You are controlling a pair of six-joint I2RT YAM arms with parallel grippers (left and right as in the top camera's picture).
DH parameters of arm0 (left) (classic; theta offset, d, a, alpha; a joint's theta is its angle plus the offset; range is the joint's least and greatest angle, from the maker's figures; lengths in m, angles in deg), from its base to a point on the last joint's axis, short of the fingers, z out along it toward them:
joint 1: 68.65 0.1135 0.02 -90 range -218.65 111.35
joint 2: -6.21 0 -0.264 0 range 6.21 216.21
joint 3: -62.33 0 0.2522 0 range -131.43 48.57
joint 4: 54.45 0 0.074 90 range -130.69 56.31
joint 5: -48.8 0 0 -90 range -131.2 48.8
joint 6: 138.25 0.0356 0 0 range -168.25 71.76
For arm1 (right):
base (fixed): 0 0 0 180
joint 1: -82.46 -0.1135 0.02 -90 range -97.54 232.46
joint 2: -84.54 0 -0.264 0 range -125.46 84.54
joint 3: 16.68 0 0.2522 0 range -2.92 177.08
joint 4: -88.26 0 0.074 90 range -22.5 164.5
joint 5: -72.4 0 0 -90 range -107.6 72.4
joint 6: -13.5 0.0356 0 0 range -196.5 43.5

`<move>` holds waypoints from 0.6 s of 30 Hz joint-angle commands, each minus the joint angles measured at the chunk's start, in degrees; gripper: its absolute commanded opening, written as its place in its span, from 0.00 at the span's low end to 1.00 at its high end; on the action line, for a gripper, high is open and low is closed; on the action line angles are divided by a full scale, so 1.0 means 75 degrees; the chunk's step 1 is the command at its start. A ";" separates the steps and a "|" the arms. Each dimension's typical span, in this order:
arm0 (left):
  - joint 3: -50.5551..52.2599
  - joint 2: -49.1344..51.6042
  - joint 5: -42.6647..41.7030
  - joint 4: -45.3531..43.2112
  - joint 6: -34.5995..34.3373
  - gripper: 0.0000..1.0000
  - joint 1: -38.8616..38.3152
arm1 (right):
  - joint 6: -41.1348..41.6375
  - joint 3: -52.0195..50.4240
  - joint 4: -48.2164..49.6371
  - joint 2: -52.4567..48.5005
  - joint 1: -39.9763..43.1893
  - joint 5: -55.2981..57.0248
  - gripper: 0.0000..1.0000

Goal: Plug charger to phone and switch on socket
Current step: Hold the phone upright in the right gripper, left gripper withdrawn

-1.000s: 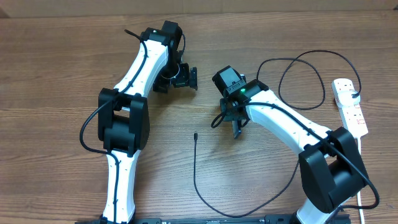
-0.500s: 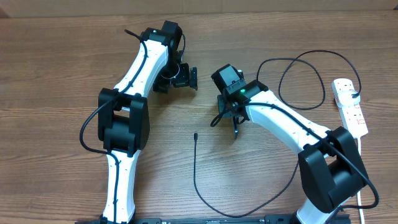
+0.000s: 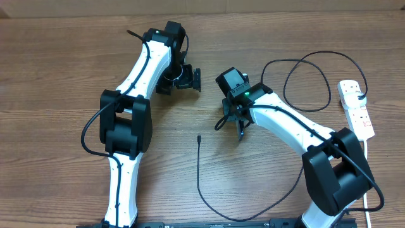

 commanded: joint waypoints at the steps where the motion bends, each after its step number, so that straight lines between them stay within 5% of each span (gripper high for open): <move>1: -0.0041 0.0012 0.0041 -0.0003 -0.0052 1.00 -0.0015 | -0.0032 -0.0122 0.0114 -0.0087 0.0023 0.0076 0.12; 18: -0.0041 0.0012 0.0041 -0.0003 -0.0052 1.00 -0.0015 | -0.0032 -0.0414 0.0484 -0.0096 0.0023 0.0079 0.04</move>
